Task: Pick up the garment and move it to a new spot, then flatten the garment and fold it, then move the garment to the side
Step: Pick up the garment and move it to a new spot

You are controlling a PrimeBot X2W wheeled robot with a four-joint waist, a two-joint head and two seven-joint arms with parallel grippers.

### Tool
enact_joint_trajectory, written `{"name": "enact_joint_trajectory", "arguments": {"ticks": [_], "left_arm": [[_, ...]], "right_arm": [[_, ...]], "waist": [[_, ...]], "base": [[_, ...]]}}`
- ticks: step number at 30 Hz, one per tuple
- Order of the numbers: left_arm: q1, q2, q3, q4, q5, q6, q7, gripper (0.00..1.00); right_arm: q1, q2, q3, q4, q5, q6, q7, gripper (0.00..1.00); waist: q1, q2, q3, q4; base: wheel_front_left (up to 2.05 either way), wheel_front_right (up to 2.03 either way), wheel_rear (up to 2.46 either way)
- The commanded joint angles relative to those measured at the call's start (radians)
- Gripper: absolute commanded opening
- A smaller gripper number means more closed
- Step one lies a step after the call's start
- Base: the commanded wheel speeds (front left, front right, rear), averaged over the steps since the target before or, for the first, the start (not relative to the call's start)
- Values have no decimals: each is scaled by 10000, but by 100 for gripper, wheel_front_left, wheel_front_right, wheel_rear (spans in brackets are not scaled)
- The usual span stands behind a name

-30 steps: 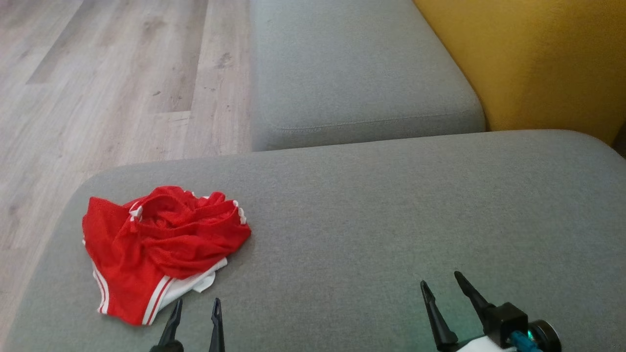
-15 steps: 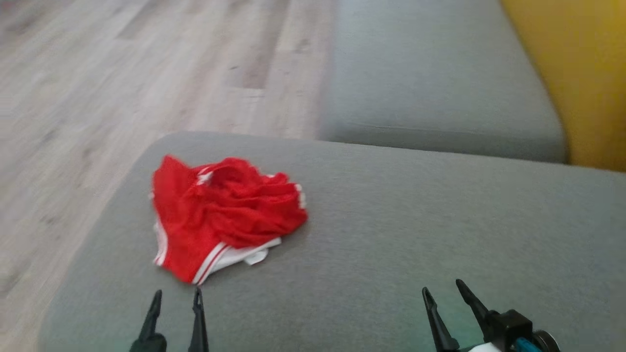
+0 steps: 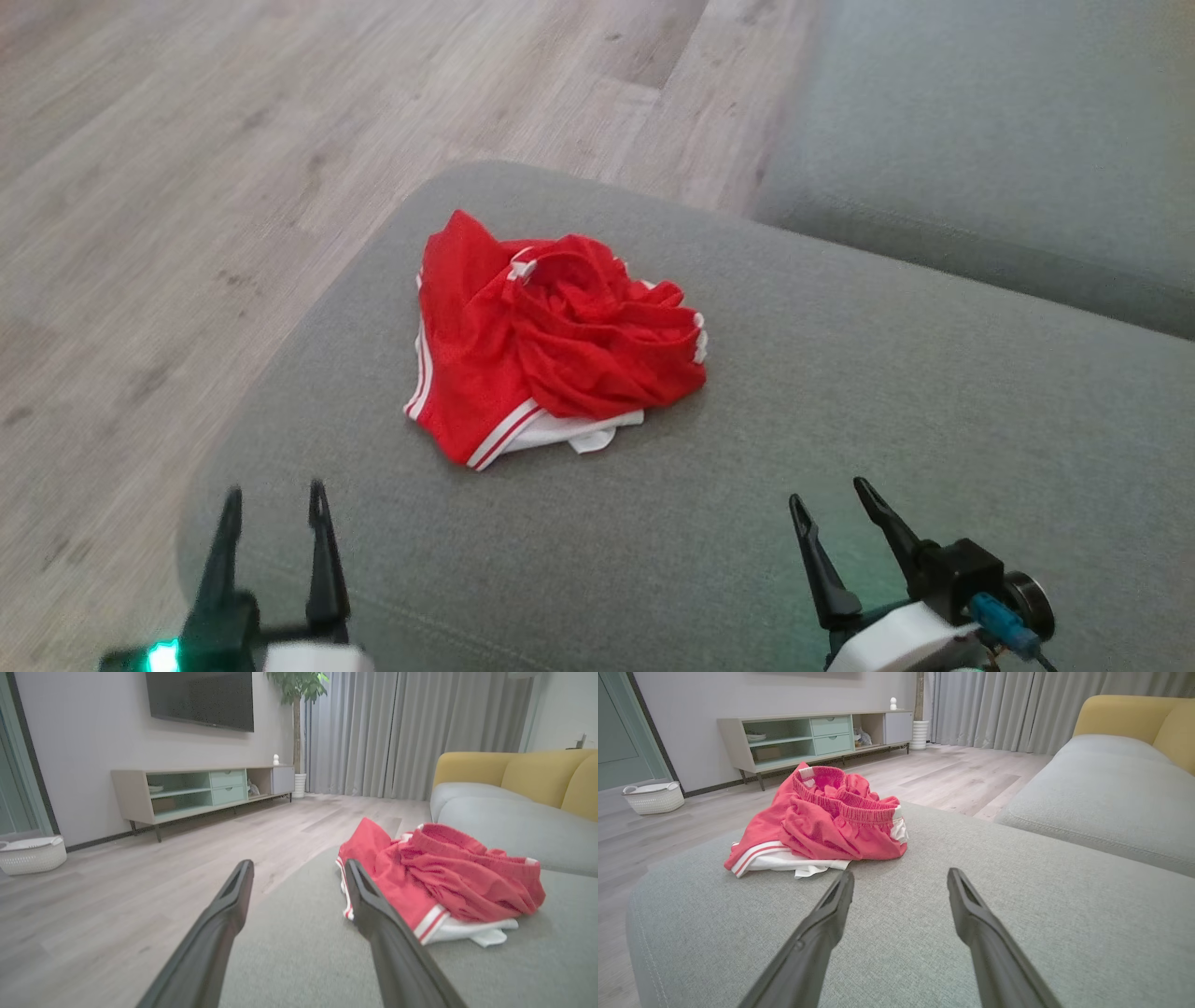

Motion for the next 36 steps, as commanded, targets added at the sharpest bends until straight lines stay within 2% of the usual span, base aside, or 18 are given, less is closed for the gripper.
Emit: {"name": "enact_joint_trajectory", "arguments": {"ticks": [1, 5, 8, 10, 12, 14, 15, 18, 22, 28, 32, 36], "left_arm": [[-923, 65, 366, -568, 137, -9, -124, 100], [-1830, 520, 29, -946, 454, -510, -124, 100], [-2958, 973, -384, -550, 557, -1237, -124, 100], [-3899, 1291, -577, -156, 576, -1615, -115, 100], [-4409, 1445, -684, 47, 577, -1759, -33, 100], [-5426, 1729, -926, 451, 506, -1977, 305, 100], [-6426, 1936, -1263, 908, 245, -2117, 774, 100], [-7724, 2230, -1857, 1718, -373, -2184, 1608, 100], [-9084, 2692, -3053, 2933, -1798, -2193, 2779, 100], [-10031, 3547, -4579, 4624, -3432, -2195, 4558, 100], [-10038, 3863, -5342, 5241, -4343, -2196, 5069, 100], [-9981, 4117, -5785, 5709, -4897, -2196, 4956, 100]], "right_arm": [[-482, -72, 158, -211, -76, 75, -138, 100], [-395, -72, -84, -189, -287, 75, -138, 100], [-231, -72, -463, -222, -530, 75, -138, 100], [-204, -72, -671, -296, -750, 75, -138, 100], [-237, -72, -778, -334, -889, 75, -138, 100], [-359, -77, -980, -413, -1164, 75, -138, 100], [-567, -190, -1163, -516, -1359, 75, -138, 100], [-896, -450, -1282, -678, -1514, 75, -138, 100], [-1284, -766, -1393, -895, -1581, 75, -138, 100], [-1579, -973, -1505, -1070, -1599, 75, -138, 100], [-1604, -1003, -1647, -1128, -1582, 75, -138, 100], [-1715, -1001, -1603, -1114, -1573, 75, -138, 100]], "waist": [[-2, 0, 224, 222], [-2, 0, 427, 414], [-2, 0, 544, 520], [-2, 0, 753, 351], [-2, 0, 878, 219], [-2, 0, 1188, -110], [-2, 0, 1527, -442], [-2, 0, 2058, -996], [-2, 0, 2718, -1668], [-2, 0, 3405, -2436], [-2, 0, 3603, -2637], [-2, 0, 3718, -2762]], "base": [[0, 0, 0], [0, 0, 0], [0, 0, 0], [0, 0, 0], [0, 0, 0], [0, 0, 0], [0, 0, 0], [0, 0, 0], [0, 0, 0], [0, 0, 0], [0, 0, 0], [0, 0, 0]]}}
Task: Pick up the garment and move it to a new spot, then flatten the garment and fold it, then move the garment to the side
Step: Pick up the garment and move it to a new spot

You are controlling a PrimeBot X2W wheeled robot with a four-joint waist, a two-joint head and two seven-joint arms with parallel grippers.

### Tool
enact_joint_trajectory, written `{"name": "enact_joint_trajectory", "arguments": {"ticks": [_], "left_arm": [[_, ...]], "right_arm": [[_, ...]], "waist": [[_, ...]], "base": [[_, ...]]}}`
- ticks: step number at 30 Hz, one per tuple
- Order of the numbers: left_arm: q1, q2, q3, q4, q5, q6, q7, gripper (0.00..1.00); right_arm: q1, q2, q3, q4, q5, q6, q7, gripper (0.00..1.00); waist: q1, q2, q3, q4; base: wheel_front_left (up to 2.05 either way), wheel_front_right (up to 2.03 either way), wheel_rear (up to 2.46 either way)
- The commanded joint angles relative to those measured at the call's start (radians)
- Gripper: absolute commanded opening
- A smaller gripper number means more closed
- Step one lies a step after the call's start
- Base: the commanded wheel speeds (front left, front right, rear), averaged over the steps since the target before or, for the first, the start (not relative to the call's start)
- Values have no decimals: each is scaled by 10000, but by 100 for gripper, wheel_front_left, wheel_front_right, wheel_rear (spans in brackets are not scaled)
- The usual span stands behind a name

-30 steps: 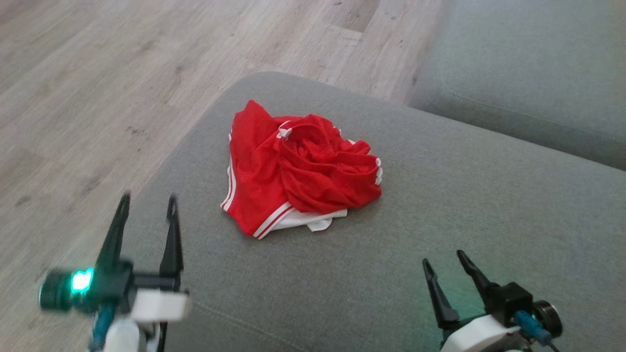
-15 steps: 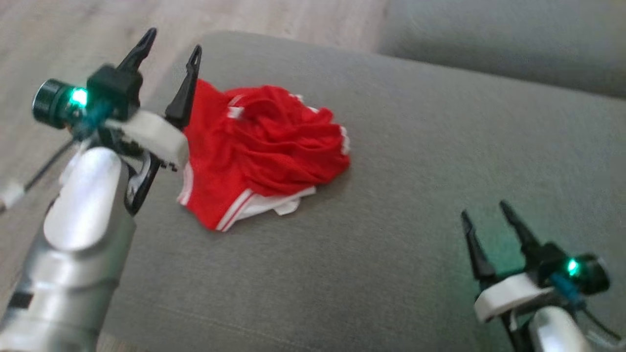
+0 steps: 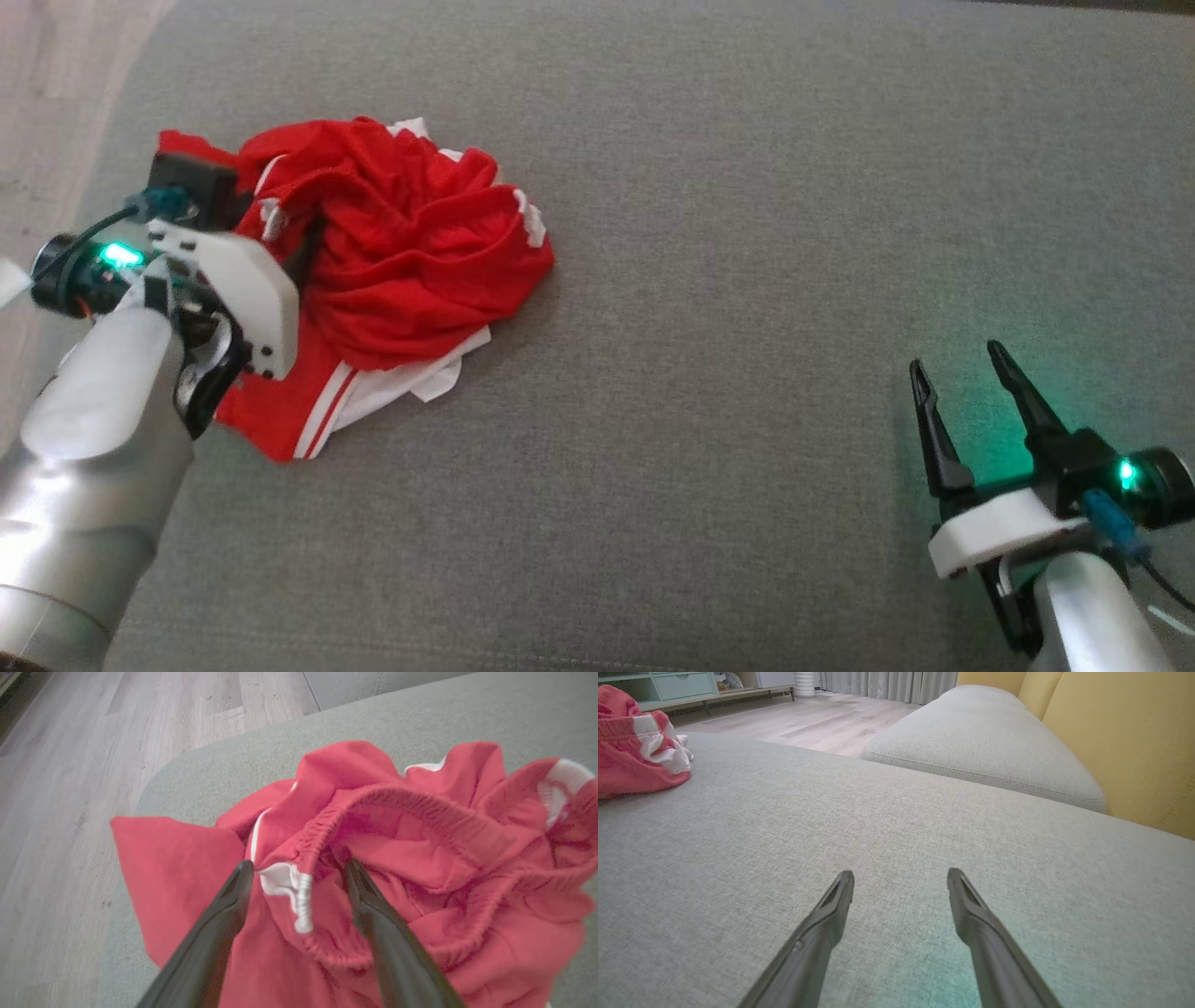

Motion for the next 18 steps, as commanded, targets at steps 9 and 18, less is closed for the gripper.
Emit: {"name": "enact_joint_trajectory", "arguments": {"ticks": [9, 18], "left_arm": [[-915, 797, -833, 92, -935, 18, -942, 0], [-2672, 823, -2074, -797, 43, 18, -2649, 0]], "right_arm": [[-740, -9, 323, -299, -68, 73, -120, 100], [-487, 406, 561, 0, 39, 73, -120, 100]], "waist": [[-1, 0, 195, -253], [-1, 0, -1001, -961]], "base": [[0, 0, 0], [0, 0, 0]]}}
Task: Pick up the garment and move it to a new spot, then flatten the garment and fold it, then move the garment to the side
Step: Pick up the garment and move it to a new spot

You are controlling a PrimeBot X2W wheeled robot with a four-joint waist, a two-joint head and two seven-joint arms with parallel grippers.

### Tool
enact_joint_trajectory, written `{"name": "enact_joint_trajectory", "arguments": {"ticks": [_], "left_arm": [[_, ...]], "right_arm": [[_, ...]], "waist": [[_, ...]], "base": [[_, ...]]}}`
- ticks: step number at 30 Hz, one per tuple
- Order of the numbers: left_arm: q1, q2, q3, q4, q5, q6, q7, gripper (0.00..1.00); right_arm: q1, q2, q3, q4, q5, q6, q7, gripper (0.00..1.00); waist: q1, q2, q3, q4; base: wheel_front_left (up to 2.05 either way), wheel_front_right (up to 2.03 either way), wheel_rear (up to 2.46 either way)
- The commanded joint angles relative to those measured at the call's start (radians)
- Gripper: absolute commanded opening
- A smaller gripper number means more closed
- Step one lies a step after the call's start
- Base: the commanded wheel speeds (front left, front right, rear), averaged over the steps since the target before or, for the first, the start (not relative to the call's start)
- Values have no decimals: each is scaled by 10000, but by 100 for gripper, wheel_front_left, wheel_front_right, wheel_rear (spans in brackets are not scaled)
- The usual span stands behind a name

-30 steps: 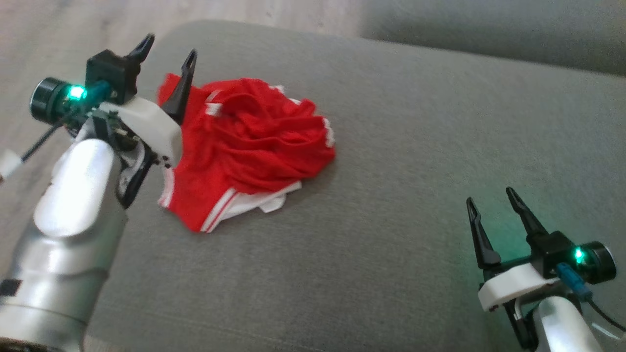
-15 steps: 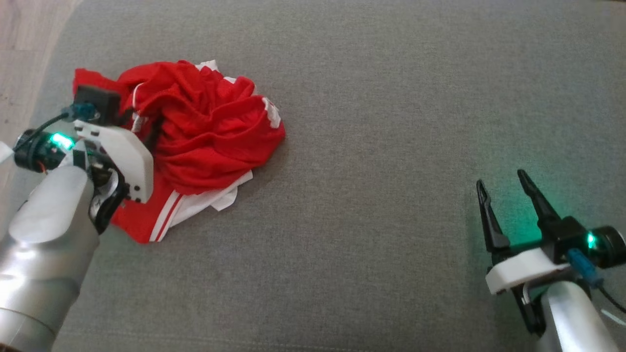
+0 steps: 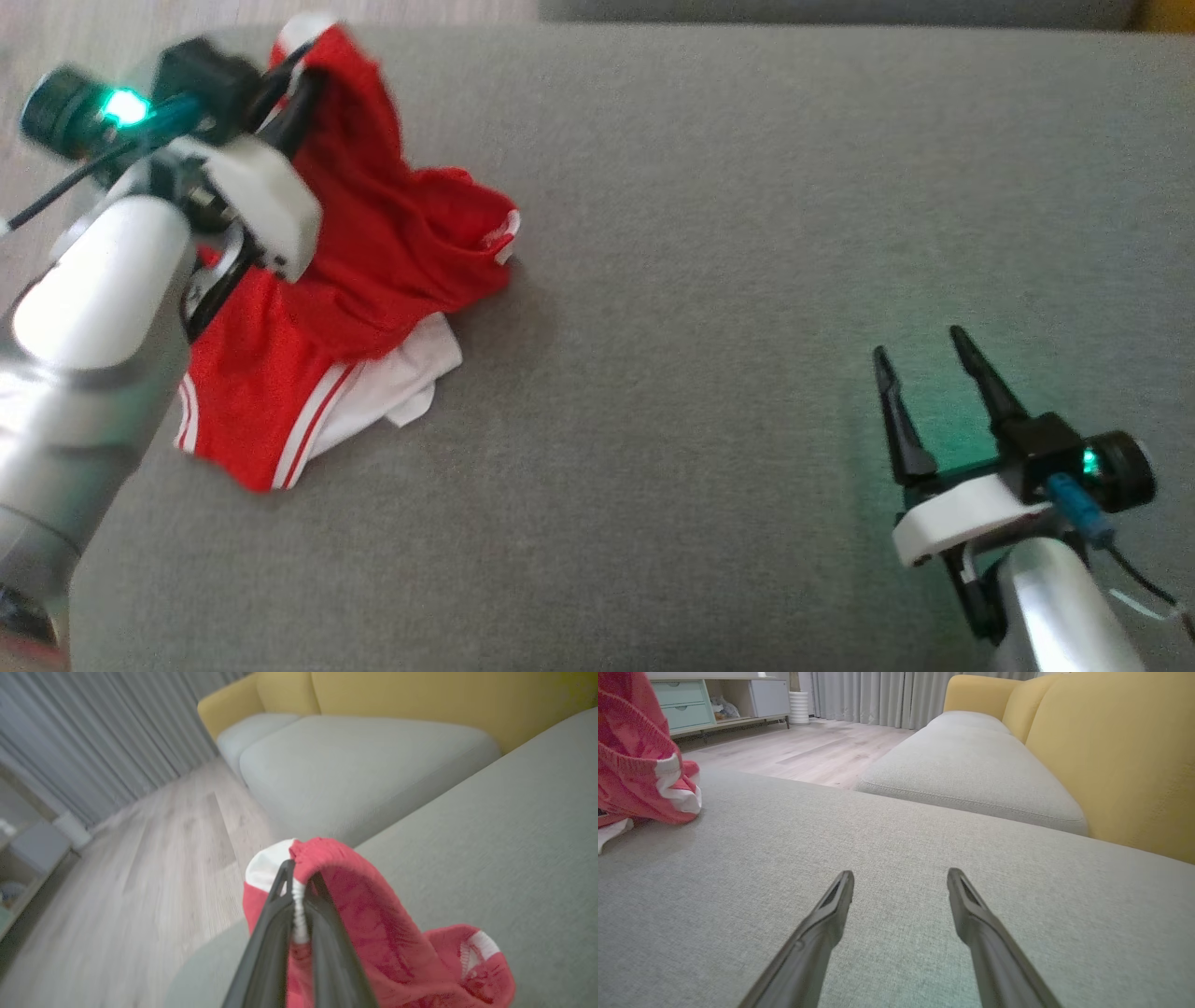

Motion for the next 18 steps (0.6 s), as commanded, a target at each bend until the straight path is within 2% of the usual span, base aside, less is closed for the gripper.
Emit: {"name": "enact_joint_trajectory", "arguments": {"ticks": [1, 5, 9, 15, 18], "left_arm": [[-689, 390, 200, -324, 166, 18, -178, 0], [-1445, 257, -289, -787, 586, 18, -539, 0], [-2107, -26, -370, -927, 691, 18, -791, 0], [-3200, -653, -590, -922, 1105, 75, -1479, 0], [-3643, -962, -732, -582, 1423, 141, -1903, 0]], "right_arm": [[-13, 55, 268, -234, 35, 73, -120, 100], [216, 283, 516, -113, 129, 73, -120, 100], [363, 408, 928, -20, 226, 73, -120, 100], [470, 474, 1245, 16, 449, 73, -120, 100], [433, 479, 1890, -34, 817, 73, -120, 100]], "waist": [[1, 0, -493, -398], [1, 0, -1246, -1160], [1, 0, -1794, -2127], [1, 0, -2058, -3568], [1, 0, -1976, -4177]], "base": [[0, 0, 0], [0, 0, 0], [0, 0, 0], [0, 0, 0], [0, 0, 0]]}}
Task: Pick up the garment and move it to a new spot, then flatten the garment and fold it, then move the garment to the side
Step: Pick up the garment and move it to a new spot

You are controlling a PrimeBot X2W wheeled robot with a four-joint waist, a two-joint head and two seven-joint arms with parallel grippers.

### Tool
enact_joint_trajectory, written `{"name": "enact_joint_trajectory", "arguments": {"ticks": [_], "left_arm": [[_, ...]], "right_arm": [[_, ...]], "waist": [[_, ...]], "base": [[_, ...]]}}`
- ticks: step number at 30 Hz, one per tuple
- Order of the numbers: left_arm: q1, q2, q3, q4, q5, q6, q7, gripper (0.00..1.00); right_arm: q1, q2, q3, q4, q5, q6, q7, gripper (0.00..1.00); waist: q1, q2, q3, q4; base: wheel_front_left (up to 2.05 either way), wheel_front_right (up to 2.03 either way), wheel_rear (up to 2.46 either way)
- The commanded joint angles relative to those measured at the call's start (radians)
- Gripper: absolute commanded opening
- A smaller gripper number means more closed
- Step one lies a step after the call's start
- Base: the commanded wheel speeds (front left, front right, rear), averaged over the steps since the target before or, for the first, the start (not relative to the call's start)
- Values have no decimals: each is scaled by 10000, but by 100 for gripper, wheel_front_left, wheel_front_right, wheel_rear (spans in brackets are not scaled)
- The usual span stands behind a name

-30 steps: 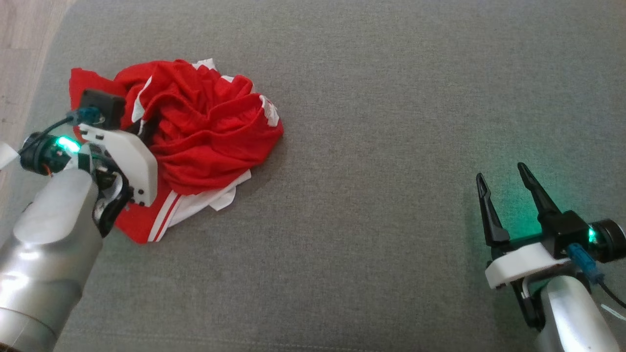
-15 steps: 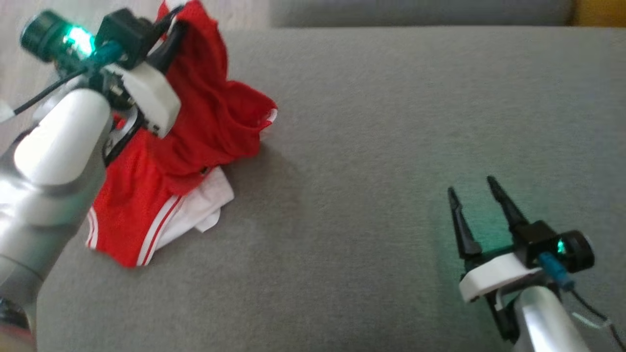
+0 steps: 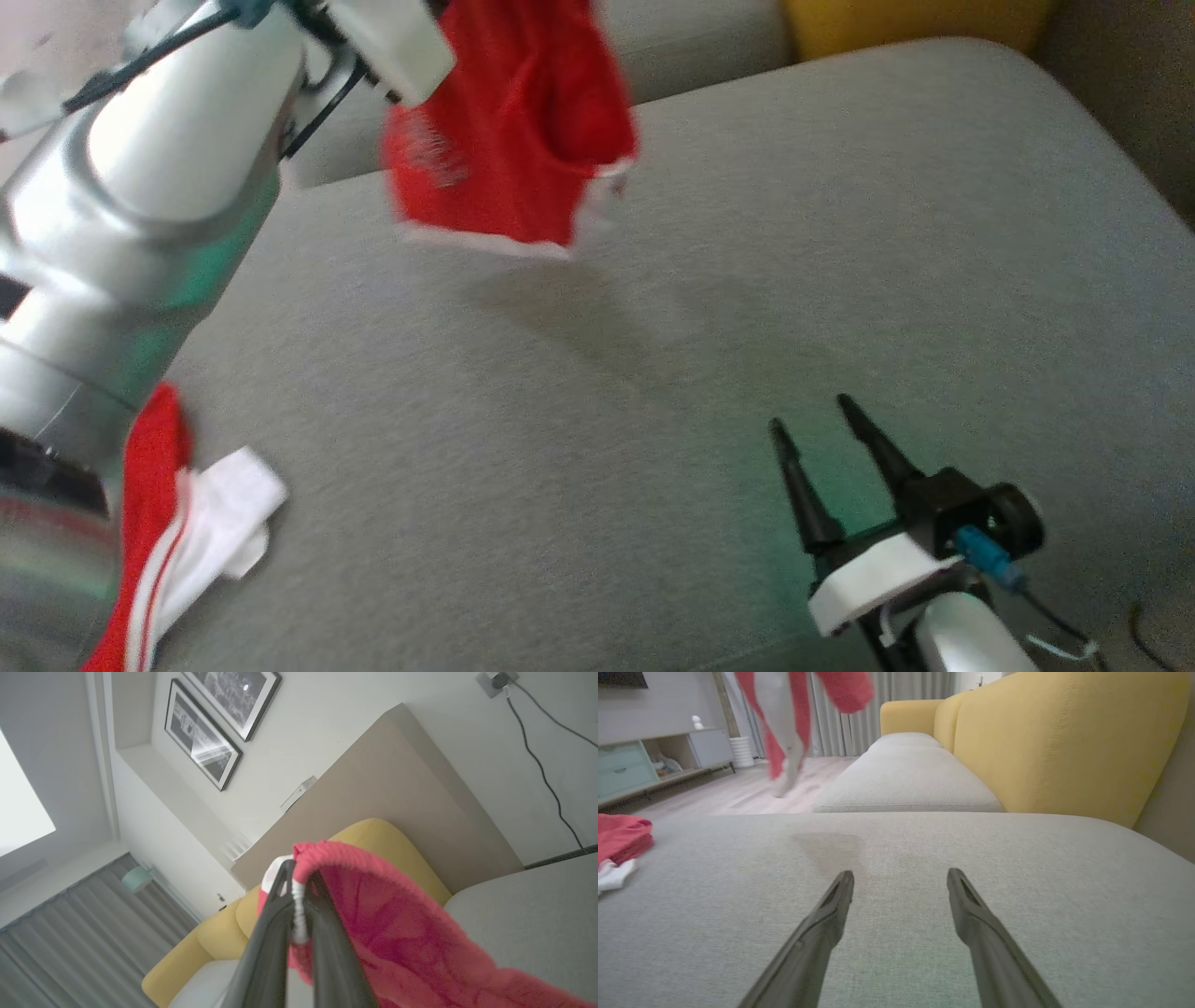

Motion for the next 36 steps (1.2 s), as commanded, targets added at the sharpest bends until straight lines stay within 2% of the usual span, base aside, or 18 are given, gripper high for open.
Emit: {"name": "enact_joint_trajectory", "arguments": {"ticks": [1, 5, 8, 12, 13, 14, 17, 23, 27, 28, 31, 34, 35, 36], "left_arm": [[-653, 292, 284, 47, 85, 70, -82, 0], [-333, -2, 30, 880, 11, 39, -240, 0], [343, 8, -262, 1529, -126, 2, -355, 0], [1686, 54, -493, 2276, -283, 59, -670, 0], [2094, 37, -425, 2448, -391, 161, -729, 6], [2504, 15, -325, 2597, -523, 268, -769, 100], [3655, 30, 197, 2497, -854, 725, -812, 100], [6829, 7, 2064, 315, -1173, 1776, -819, 100], [9461, -406, 3544, -814, -1418, 2028, -820, 100], [9461, -406, 3544, -814, -1418, 2028, -820, 100], [10997, -876, 4490, -1515, -1360, 2028, -820, 100], [12333, -1287, 5507, -2528, -883, 2146, -821, 100], [13205, -1509, 6269, -3303, -321, 2442, -821, 100], [13605, -1636, 6576, -3694, 3, 2572, -821, 100]], "right_arm": [[-242, 47, 344, -333, 212, 67, -111, 100], [-531, 48, 1151, -541, 648, 67, -111, 100], [-791, 49, 1476, -738, 910, 67, -111, 100], [-984, 49, 1515, -915, 1222, 67, -111, 100], [-1002, 50, 1541, -931, 1267, 67, -111, 100], [-1007, 50, 1566, -938, 1307, 67, -111, 100], [-984, 50, 1555, -906, 1366, 67, -111, 100], [-390, 50, 853, -640, 1163, 67, -111, 100], [364, 50, 330, -512, 1103, 67, -111, 100], [364, 50, 330, -512, 1103, 67, -111, 100], [872, 50, 4, -514, 953, 67, -111, 100], [1360, 50, -232, -569, 839, 67, -111, 100], [1648, 50, -289, -589, 780, 67, -111, 100], [1778, 50, -328, -600, 757, 67, -111, 100]], "waist": [[2, 0, -123, -896], [2, 0, 282, -1358], [2, 0, 727, -1484], [2, 0, 1279, -1293], [2, 0, 1364, -1204], [2, 0, 1439, -1111], [2, 0, 1481, -817], [2, 0, 764, 261], [2, 0, -44, 1159], [2, 0, -44, 1159], [2, 0, -507, 1806], [2, 0, -965, 2294], [2, 0, -1240, 2449], [2, 0, -1363, 2524]], "base": [[0, 0, 0], [0, 0, 0], [0, 0, 0], [0, 0, 0], [0, 0, 0], [0, 0, 0], [0, 0, 0], [0, 0, 0], [0, 0, 0], [0, 0, 0], [0, 0, 0], [0, 0, 0], [0, 0, 0], [0, 0, 0]]}}
